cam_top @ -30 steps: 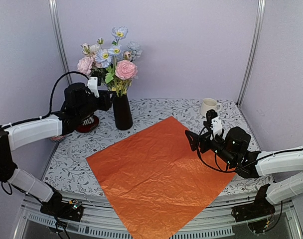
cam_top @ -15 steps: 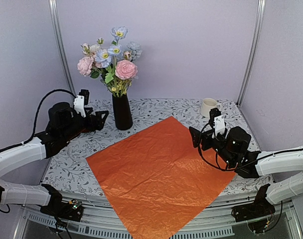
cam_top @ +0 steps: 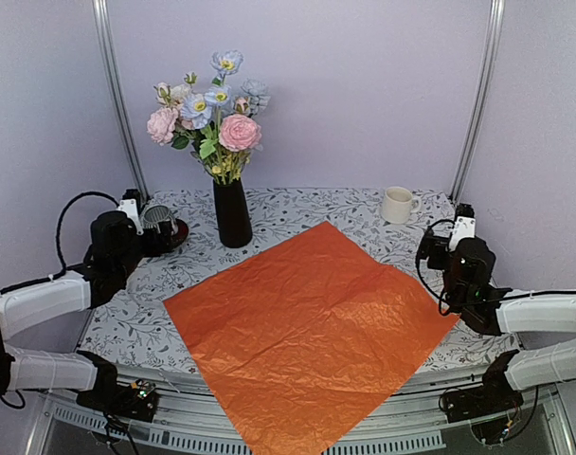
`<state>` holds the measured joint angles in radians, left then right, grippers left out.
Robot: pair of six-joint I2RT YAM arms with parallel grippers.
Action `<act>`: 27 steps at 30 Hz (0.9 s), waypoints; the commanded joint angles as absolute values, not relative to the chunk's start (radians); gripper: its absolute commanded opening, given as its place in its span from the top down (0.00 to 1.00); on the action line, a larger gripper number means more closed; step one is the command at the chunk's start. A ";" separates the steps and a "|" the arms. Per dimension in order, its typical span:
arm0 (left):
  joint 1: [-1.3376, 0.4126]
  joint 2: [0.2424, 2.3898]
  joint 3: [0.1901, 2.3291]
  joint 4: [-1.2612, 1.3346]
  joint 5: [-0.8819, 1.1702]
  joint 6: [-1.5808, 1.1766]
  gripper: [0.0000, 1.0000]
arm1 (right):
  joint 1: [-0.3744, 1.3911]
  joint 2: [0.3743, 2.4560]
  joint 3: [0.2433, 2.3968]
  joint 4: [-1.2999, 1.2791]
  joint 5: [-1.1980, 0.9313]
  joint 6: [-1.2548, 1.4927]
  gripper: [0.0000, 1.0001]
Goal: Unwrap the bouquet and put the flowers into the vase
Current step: Reset both arms
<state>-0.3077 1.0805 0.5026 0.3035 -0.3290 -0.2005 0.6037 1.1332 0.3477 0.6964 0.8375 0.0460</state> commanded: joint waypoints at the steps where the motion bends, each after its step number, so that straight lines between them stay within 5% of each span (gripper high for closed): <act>1: -0.265 1.095 0.447 0.463 -0.428 -0.123 0.02 | 0.459 1.074 0.307 0.678 0.688 0.108 0.01; 13: -0.080 1.251 0.292 0.878 -0.181 -0.031 0.02 | 0.132 1.190 0.237 0.876 0.093 -0.033 0.03; 27: -0.012 1.430 0.285 1.110 0.005 0.051 0.02 | 0.030 1.501 0.197 1.349 0.007 -0.101 0.02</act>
